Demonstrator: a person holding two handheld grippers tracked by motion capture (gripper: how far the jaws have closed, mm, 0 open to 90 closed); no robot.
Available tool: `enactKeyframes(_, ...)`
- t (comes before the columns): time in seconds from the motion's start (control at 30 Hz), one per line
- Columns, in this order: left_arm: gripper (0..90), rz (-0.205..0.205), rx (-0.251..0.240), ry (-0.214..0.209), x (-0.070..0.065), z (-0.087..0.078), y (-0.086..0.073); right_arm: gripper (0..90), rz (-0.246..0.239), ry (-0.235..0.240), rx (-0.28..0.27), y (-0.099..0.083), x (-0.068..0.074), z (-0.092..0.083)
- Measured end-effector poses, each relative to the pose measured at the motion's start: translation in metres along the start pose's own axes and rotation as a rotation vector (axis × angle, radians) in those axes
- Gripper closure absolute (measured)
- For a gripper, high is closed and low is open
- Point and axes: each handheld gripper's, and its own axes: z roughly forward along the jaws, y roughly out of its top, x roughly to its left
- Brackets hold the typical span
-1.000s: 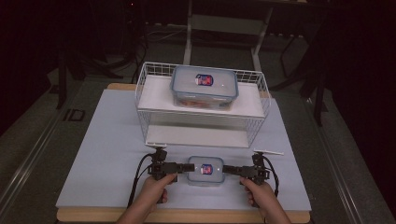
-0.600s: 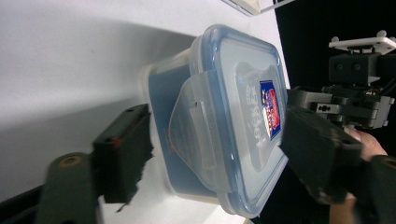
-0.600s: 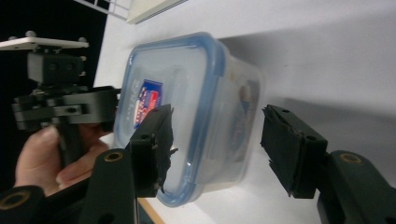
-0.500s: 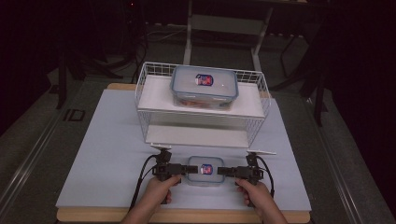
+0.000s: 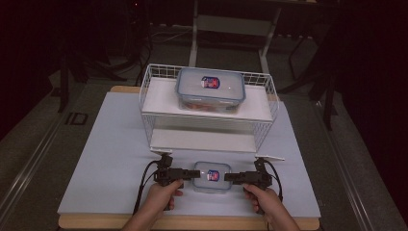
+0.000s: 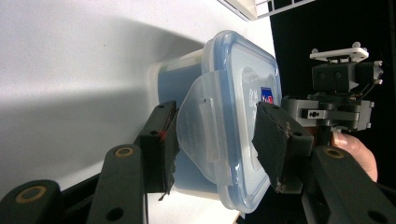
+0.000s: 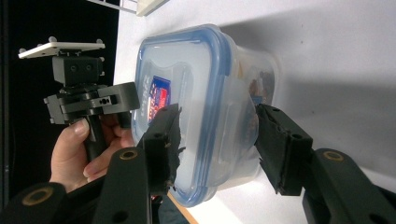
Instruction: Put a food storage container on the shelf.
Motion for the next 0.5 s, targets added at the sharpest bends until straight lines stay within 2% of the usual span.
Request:
enactKeyframes(0.27,50.6,0.036,0.009,0.025,-0.0062,-0.0005,0.0001,51.7,0.008,-0.025,0.005,-0.0008,0.0054,-0.0014)
enactKeyframes(0.4,50.5,0.045,0.004,0.035,-0.0083,-0.0011,-0.0016,51.8,0.007,-0.033,0.000,-0.0018,0.0073,-0.0016)
enactKeyframes(0.5,50.5,0.037,0.001,0.038,-0.0084,-0.0013,-0.0020,51.8,0.013,-0.038,-0.009,-0.0022,0.0080,-0.0014)
